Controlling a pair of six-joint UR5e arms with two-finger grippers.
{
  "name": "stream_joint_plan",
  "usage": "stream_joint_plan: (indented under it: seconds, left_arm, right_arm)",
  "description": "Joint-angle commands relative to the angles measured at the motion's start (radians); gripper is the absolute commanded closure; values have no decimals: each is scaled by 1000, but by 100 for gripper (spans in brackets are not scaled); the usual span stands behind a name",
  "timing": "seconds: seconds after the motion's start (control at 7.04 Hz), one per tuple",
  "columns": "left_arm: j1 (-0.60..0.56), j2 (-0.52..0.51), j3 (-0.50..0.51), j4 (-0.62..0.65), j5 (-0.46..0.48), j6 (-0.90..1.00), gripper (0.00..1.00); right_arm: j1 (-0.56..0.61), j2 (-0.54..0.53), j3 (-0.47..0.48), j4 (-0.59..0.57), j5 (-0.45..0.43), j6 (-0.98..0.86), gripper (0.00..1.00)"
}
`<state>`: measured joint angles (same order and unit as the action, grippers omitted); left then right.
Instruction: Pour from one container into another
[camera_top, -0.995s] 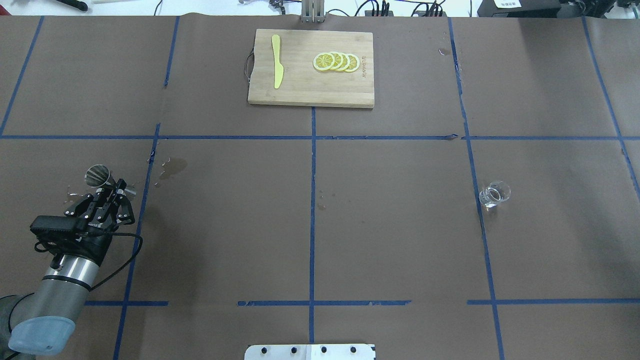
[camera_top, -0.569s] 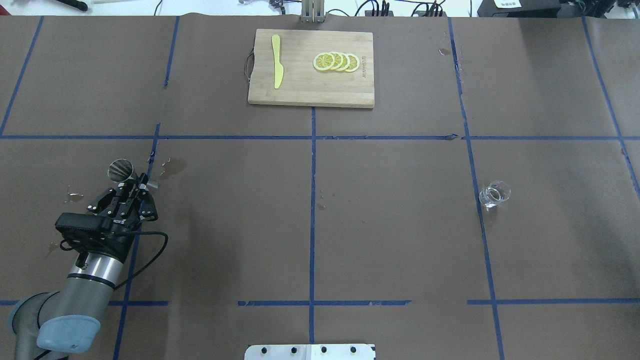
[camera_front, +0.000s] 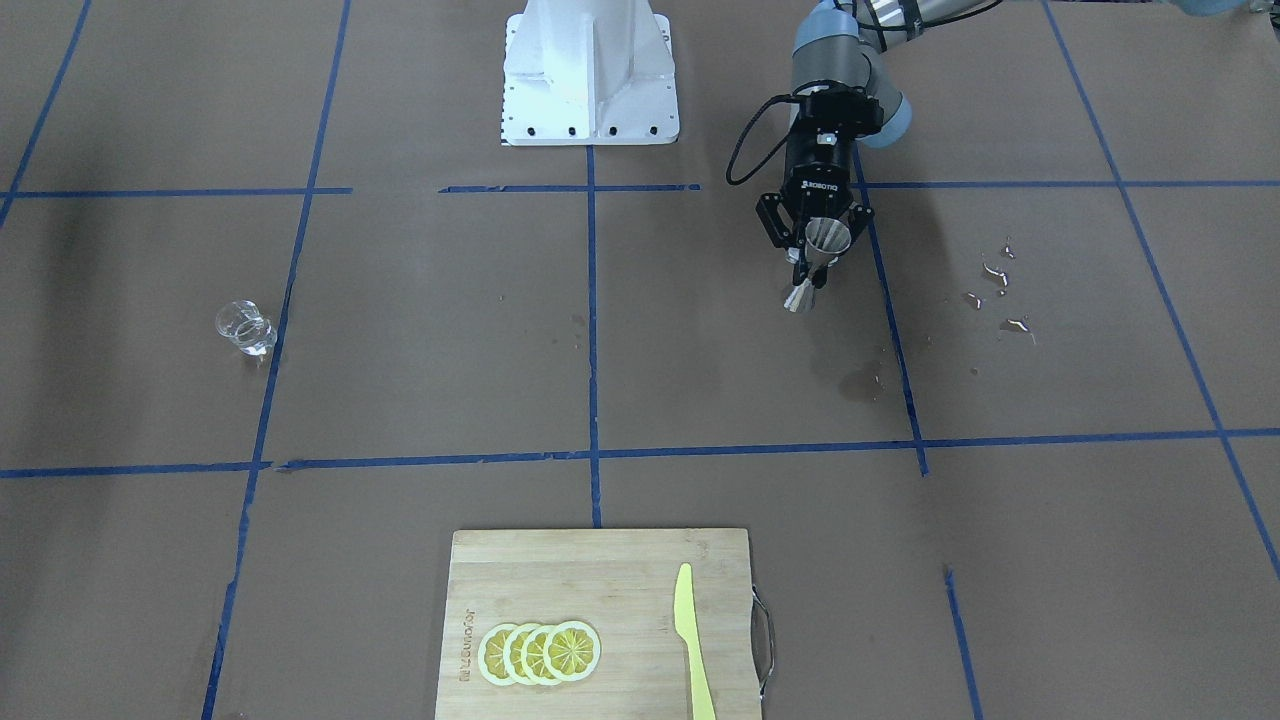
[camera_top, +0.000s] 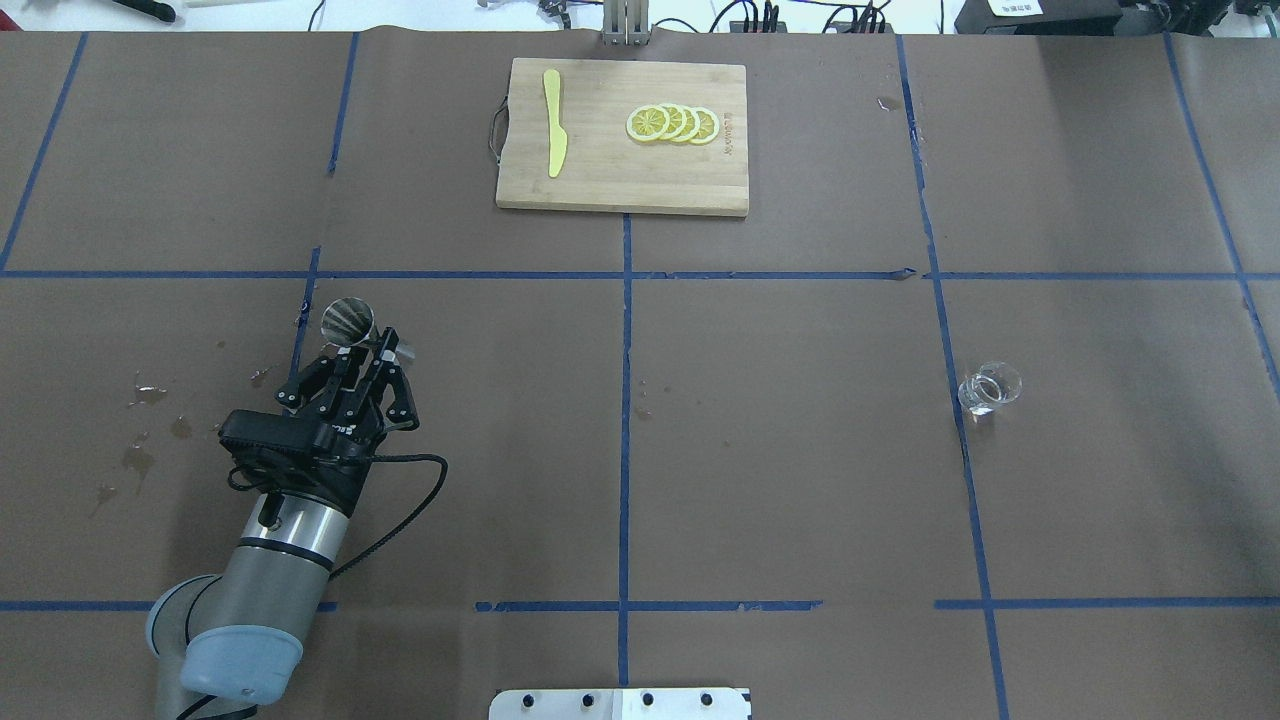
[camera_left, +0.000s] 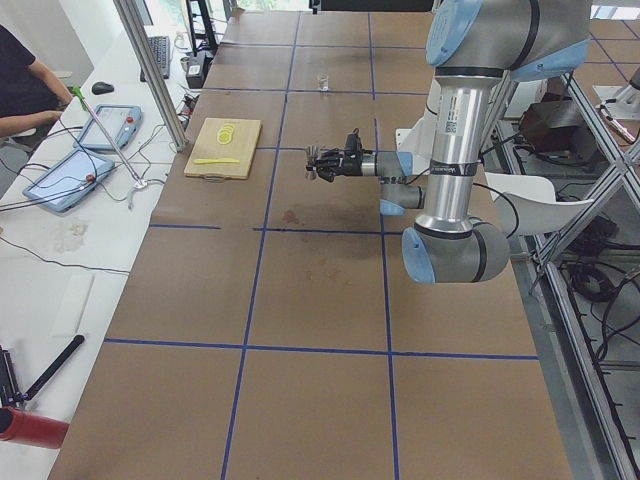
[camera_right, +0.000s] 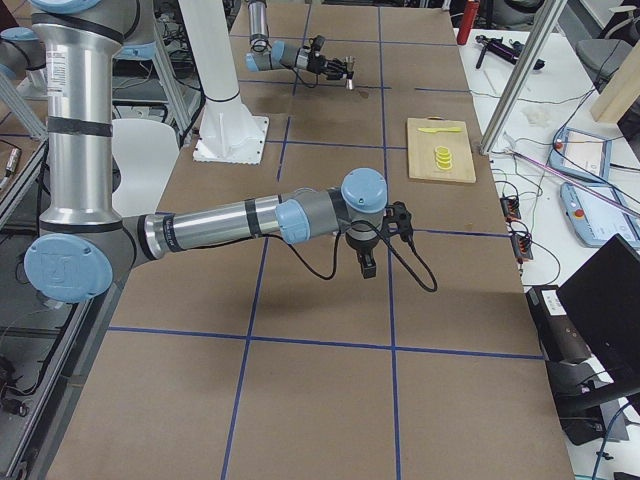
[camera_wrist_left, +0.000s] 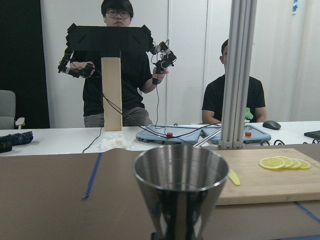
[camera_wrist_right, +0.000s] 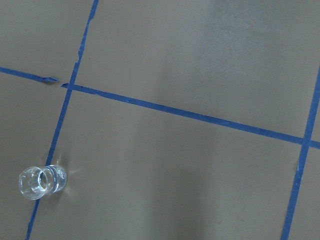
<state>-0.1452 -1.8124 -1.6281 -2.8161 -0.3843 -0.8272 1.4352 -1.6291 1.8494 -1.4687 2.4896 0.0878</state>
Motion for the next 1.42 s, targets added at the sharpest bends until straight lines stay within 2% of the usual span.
stream_joint_plan:
  seconds: [0.0, 0.14, 0.28, 0.43, 0.57, 0.85, 0.99, 1.14, 1.28]
  left_arm:
    - [4, -42, 4, -11, -4, 71, 100]
    - [4, -62, 5, -10, -5, 71, 100]
    - [6, -64, 14, -6, -7, 71, 100]
    - [19, -96, 25, -6, -7, 69, 100]
    - [30, -125, 43, -5, -8, 69, 100]
    - [33, -137, 57, -3, -62, 71, 100]
    - [27, -143, 65, 1, -99, 72, 100]
    - [20, -145, 67, 3, -122, 72, 100]
    - [3, -165, 86, 4, -154, 74, 100]
  right_arm:
    - [-18, 0, 2, 37, 0, 1, 0]
    - [-47, 0, 4, 89, 0, 25, 0]
    - [-79, -2, 4, 185, -1, 140, 0]
    - [-149, -58, 1, 382, -15, 270, 0]
    - [-203, -98, -1, 524, -53, 376, 0]
    - [-275, -106, 1, 612, -63, 486, 0]
    - [-338, -106, 7, 666, -118, 516, 0]
    - [-419, -106, 11, 738, -180, 643, 0]
    - [-473, -107, 20, 778, -234, 689, 0]
